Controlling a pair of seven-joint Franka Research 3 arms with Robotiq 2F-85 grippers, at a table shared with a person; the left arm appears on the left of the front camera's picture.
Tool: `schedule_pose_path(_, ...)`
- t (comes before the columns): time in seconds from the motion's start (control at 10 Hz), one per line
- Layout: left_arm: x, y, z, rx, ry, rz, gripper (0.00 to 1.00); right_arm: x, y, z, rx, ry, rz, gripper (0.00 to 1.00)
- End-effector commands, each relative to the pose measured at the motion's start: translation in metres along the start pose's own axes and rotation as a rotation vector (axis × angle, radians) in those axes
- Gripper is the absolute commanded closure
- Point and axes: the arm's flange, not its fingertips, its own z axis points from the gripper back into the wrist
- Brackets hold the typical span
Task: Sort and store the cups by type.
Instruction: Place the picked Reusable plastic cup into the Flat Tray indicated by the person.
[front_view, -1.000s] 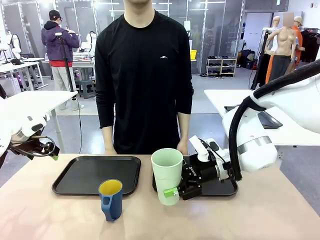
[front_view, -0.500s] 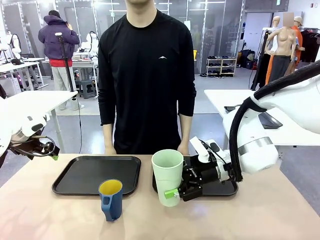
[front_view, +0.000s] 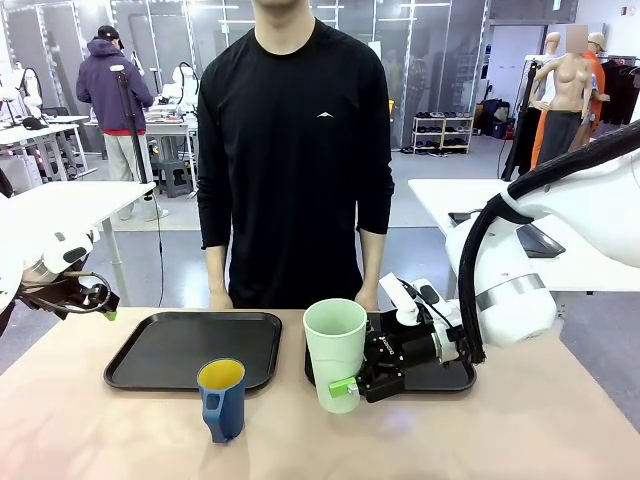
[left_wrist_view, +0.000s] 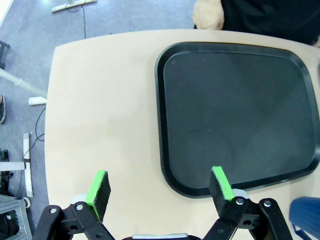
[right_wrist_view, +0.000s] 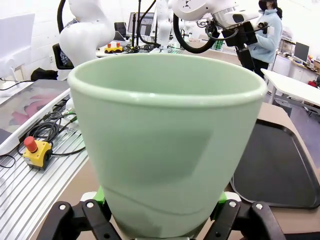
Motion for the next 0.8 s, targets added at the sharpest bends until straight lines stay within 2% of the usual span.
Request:
schedule_pose_path(0.0,0.0002,0.0013,0.0004,0.004,0.0,-0.006,0.0,0.0024,-0.0019,-0.0005,0.0,-0.001,0.008,0.55)
schedule_pose_path(0.7,0.0002,0.0013,0.0004,0.004,0.0,-0.006,0.0,0.0024,-0.0019,-0.0005,0.0,-0.001,0.008,0.55)
